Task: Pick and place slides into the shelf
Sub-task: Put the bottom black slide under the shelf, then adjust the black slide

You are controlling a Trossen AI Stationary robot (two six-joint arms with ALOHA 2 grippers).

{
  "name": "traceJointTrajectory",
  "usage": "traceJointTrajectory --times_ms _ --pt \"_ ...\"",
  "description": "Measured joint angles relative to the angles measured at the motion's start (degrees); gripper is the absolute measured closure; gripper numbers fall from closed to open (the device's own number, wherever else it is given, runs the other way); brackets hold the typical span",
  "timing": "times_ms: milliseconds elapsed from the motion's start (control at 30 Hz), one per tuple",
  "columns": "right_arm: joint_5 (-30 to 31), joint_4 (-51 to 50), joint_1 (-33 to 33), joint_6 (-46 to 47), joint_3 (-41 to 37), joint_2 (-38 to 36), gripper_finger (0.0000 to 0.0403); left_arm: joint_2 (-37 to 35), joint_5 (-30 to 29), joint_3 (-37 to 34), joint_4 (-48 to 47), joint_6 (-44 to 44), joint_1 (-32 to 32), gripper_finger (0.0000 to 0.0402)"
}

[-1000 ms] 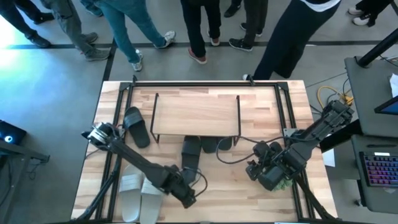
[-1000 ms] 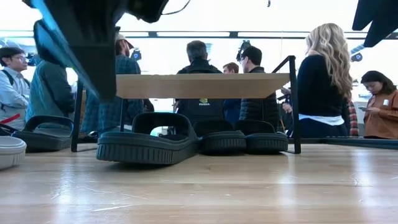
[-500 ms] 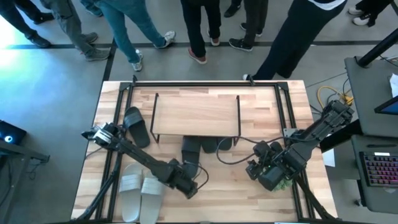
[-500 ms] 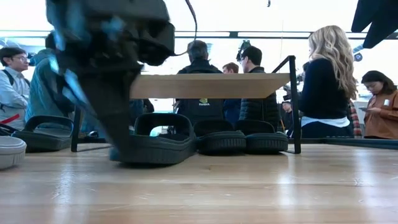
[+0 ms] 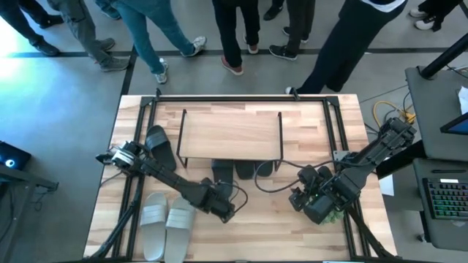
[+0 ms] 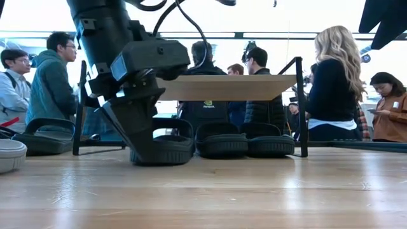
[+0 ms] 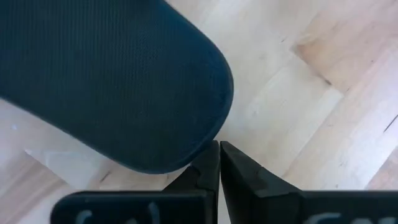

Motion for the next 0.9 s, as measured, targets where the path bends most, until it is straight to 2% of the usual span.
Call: traceJointTrajectory --times_ms 333,467,600,700,767,833,900 --pt "0.00 -0.59 0.00 0.79 -0.16 0.00 0.0165 -0.76 -2.62 0.16 -0.44 1.02 0.54 0.0401" --pt "0.00 -0.66 0.00 1.27 -0.17 0.00 0.0165 -2.96 -2.21 1.63 -2.68 -1.60 -0.74 0.0399" --pt "0.00 -0.68 0.00 1.03 -0.18 0.00 0.0165 -5.43 0.20 2.36 -5.94 -3.83 -2.67 0.0366" --pt "-0.02 -0.83 0.06 0.69 -0.18 0.00 0.0165 -9.06 5.57 2.58 -14.79 -7.28 -5.81 0.0323" --pt "-0.01 -0.98 0.34 0.55 -0.18 0.00 0.0165 -12.08 6.95 3.15 -24.03 -9.31 -9.43 0.0297" --pt "0.00 -1.32 0.39 0.50 -0.33 0.00 0.0165 -14.34 5.27 4.36 -37.42 -13.05 -12.85 0.0283" --pt "0.00 -1.51 0.48 0.48 -0.75 0.00 0.0165 -16.40 1.13 6.82 -50.47 -17.25 -15.63 0.0287"
